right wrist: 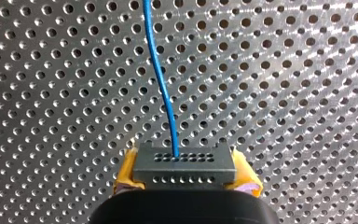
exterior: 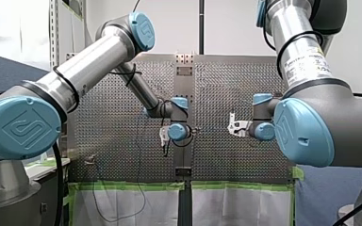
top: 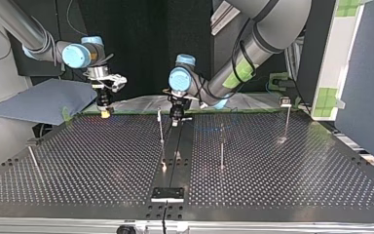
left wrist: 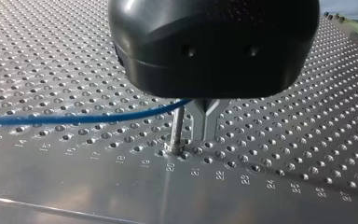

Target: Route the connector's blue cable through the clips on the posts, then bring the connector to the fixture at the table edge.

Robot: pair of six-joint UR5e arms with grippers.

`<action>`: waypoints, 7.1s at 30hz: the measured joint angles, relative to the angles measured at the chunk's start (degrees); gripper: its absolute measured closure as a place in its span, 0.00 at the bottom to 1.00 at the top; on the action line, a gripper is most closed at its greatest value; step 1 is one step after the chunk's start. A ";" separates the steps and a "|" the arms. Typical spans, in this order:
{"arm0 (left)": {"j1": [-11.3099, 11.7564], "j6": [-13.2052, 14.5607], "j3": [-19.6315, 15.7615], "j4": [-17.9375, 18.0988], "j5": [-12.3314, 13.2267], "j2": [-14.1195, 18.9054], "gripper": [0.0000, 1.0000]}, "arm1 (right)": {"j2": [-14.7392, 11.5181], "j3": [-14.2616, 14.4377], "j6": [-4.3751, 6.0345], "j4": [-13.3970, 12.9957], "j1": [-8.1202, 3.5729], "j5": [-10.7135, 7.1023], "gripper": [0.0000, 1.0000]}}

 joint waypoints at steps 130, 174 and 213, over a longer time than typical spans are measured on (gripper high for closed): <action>-3.78 5.41 -11.78 -3.74 7.43 10.74 0.00 | 1.23 -0.19 0.40 0.96 -0.43 -1.16 0.93; -3.82 -6.63 -33.12 15.77 2.19 32.09 0.00 | 1.61 -0.20 0.68 0.90 -0.66 -1.12 0.93; -3.62 -6.63 -52.89 22.38 -0.65 38.22 0.00 | 1.69 -0.20 0.68 1.10 -0.41 -1.15 0.93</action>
